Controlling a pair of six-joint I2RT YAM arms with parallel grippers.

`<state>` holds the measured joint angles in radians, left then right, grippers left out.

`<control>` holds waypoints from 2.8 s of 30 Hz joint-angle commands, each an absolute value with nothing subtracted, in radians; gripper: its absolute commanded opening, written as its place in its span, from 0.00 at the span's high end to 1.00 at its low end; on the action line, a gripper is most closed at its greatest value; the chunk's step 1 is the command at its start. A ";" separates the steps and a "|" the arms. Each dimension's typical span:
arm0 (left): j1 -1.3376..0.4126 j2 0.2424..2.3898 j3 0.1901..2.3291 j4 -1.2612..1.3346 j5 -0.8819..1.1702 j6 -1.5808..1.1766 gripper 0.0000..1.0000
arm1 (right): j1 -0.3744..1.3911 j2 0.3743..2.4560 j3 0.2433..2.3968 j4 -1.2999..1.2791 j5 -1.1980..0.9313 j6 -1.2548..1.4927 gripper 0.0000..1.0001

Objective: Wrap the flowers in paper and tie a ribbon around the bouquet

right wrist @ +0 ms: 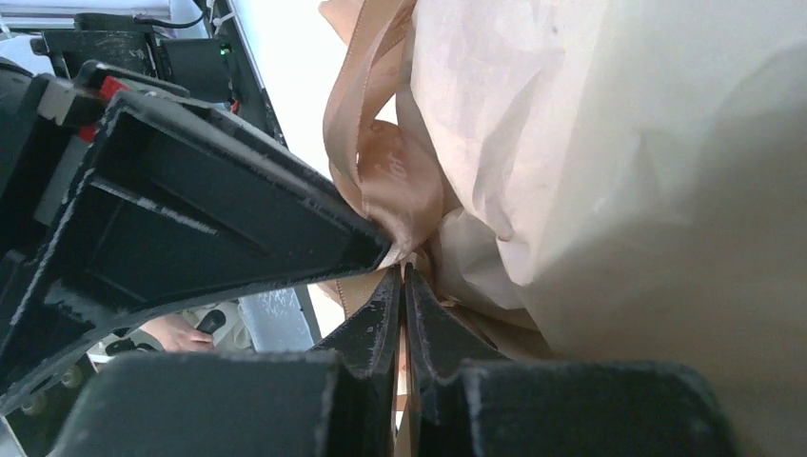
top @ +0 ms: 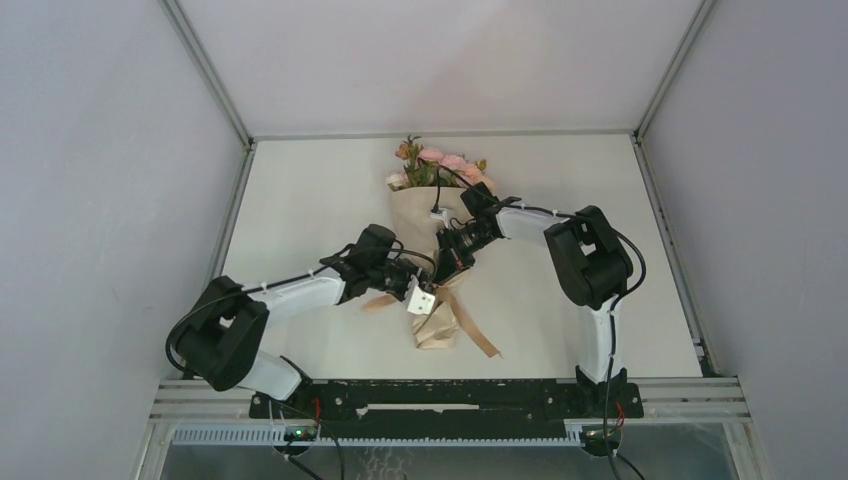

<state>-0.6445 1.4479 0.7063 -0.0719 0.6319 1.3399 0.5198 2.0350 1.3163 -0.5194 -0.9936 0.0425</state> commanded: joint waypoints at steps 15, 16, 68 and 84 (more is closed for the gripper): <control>-0.649 1.421 0.755 -0.123 0.646 1.366 0.78 | 0.530 1.979 1.317 -0.518 -0.995 0.027 0.87; -0.648 1.418 0.753 -0.134 0.662 1.369 0.74 | 0.529 1.978 1.317 -0.517 -0.997 0.028 0.87; -0.678 1.376 0.736 -0.175 0.665 1.356 1.00 | 0.519 1.908 1.313 -0.481 -0.940 0.074 1.00; -0.643 1.345 0.723 -0.117 0.718 1.290 1.00 | 0.550 1.947 1.306 -0.436 -0.886 0.092 0.71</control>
